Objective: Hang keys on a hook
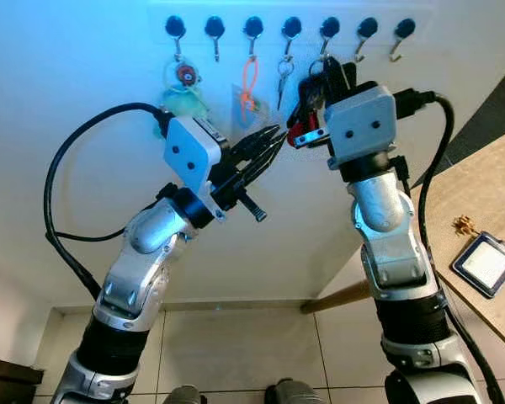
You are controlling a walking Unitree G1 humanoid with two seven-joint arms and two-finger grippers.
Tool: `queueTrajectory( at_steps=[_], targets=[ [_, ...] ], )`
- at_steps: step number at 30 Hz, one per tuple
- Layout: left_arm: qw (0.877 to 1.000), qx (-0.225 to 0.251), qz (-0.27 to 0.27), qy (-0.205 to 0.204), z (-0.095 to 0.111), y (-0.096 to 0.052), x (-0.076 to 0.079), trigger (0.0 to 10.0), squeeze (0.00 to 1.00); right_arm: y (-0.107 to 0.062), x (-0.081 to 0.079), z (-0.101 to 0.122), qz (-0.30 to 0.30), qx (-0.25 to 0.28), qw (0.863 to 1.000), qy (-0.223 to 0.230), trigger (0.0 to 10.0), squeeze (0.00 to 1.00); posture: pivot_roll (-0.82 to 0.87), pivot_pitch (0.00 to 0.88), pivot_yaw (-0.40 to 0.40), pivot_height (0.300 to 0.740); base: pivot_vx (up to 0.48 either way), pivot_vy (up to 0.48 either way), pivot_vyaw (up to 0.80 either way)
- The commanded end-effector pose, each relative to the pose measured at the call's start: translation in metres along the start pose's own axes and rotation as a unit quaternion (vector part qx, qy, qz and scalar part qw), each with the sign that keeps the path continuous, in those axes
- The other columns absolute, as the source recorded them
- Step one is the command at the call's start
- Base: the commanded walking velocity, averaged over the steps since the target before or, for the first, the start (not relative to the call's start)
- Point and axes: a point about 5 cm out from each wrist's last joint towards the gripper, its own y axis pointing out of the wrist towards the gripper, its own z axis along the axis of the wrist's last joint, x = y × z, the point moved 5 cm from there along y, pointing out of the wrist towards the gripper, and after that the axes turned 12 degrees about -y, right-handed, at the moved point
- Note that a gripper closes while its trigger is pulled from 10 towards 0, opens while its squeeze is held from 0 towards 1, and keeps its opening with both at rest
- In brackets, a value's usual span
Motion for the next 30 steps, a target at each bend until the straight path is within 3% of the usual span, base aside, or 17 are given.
queueTrajectory(
  at_steps=[1,9,19,30],
  targets=[
    [1.0,0.011,-0.013,-0.003,0.004,0.0,0.007,10.0,0.0,-0.003,-0.003,0.004,0.003,0.008,1.0,-0.001,10.0,0.0,0.02,0.108,-0.039,0.74,0.0,0.0,0.0],
    [1.0,0.01,-0.016,-0.002,0.003,0.0,0.008,10.0,0.0,-0.005,-0.001,0.002,-0.006,0.003,1.0,-0.006,10.0,0.0,0.02,0.107,-0.039,0.74,0.0,0.0,0.0],
    [1.0,0.011,-0.021,-0.004,0.004,0.001,0.01,10.0,0.0,-0.008,0.024,-0.015,-0.06,-0.043,0.997,-0.01,10.0,0.0,0.02,0.115,-0.04,0.74,0.0,0.0,0.0],
    [1.0,0.012,-0.026,-0.006,0.004,0.002,0.012,10.0,0.0,-0.009,0.029,-0.024,-0.066,-0.066,0.995,-0.024,10.0,0.0,0.02,0.117,-0.037,0.74,0.0,0.0,0.0]
  ],
)
